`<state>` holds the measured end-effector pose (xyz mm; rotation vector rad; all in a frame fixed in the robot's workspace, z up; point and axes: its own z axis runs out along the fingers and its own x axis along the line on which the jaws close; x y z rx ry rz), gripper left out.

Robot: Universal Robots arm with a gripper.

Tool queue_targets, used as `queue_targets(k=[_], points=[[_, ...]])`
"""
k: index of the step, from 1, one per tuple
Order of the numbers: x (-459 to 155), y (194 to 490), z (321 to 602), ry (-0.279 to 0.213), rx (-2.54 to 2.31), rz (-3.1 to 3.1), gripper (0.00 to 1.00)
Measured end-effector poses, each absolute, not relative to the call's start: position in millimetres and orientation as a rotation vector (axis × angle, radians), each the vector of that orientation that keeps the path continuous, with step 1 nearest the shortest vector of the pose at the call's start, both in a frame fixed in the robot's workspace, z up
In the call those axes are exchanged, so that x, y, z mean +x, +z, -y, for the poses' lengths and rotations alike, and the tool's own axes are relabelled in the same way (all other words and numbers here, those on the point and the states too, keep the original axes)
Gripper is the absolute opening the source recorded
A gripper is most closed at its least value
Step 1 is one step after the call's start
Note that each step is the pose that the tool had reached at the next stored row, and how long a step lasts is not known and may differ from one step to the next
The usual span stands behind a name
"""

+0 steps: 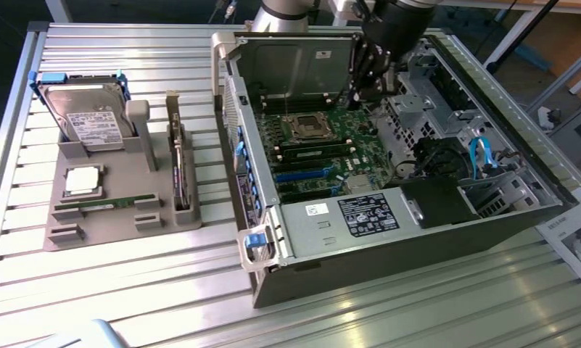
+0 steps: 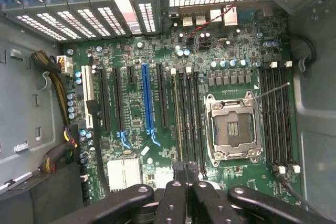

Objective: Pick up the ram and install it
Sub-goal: 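Press down the ram until it locks into place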

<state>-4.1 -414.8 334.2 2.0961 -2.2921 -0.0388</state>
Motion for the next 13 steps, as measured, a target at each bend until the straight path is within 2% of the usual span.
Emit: queue_targets(k=[13], points=[[13.1,334.2,418.9,-0.046,2.118,2.278,0.10]])
